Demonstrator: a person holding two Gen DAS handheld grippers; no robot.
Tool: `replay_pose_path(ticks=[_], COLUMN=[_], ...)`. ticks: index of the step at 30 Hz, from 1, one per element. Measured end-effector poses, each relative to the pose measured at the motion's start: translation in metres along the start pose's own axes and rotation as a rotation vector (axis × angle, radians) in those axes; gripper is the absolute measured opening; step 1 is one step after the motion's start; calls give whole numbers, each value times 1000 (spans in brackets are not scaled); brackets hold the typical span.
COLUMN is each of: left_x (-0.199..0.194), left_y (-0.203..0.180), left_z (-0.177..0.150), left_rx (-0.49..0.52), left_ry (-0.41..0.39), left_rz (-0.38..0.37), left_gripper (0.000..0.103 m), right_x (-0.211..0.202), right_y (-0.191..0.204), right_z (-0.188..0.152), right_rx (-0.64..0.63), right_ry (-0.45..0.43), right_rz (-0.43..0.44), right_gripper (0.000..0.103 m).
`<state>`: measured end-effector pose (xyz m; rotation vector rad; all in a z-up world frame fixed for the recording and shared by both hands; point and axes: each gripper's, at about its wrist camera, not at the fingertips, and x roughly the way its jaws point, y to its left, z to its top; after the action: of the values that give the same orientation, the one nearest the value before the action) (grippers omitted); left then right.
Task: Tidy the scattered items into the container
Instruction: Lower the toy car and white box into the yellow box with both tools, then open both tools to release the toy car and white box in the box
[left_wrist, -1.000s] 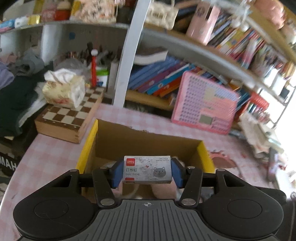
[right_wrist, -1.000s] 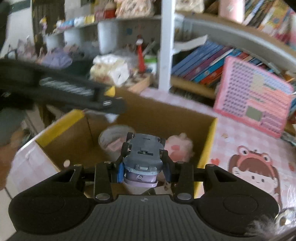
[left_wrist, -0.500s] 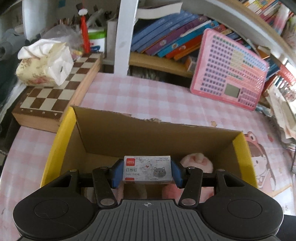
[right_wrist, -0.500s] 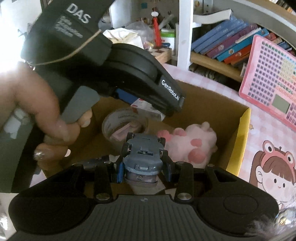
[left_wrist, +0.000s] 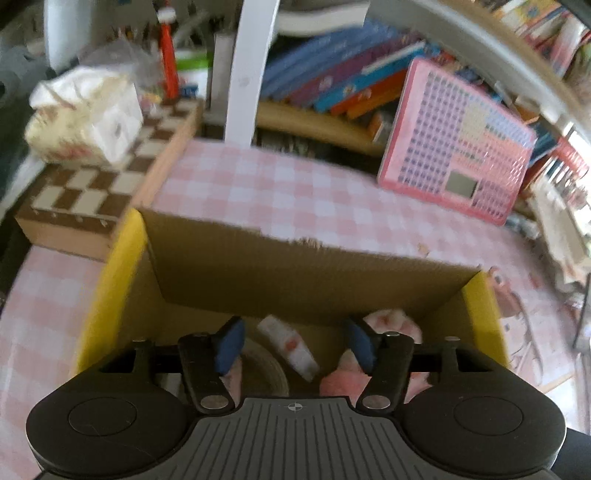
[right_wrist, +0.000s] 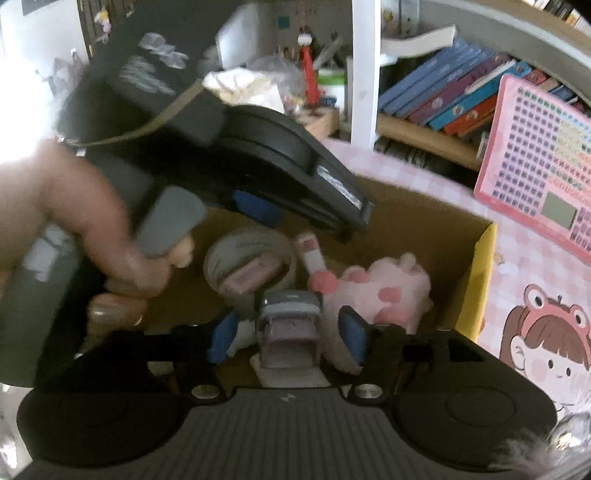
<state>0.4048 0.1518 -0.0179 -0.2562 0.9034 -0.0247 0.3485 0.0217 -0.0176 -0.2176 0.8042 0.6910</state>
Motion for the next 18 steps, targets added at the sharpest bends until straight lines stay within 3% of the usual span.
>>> replay_pose_path(ticks=[8,18], left_x=[-75,-152], left_y=[9,22], left_z=[-11,-59], left_rx=[33,81], left_ry=[-153,-291], left_rz=[-19,-19], left_gripper=[70,71], right_x=[-35,-90], right_y=[6,37], right_z=[4,-8], right_rx=[25,24], right_ry=[-118,-245], right_rz=[-55,-146], right_gripper=[62,66])
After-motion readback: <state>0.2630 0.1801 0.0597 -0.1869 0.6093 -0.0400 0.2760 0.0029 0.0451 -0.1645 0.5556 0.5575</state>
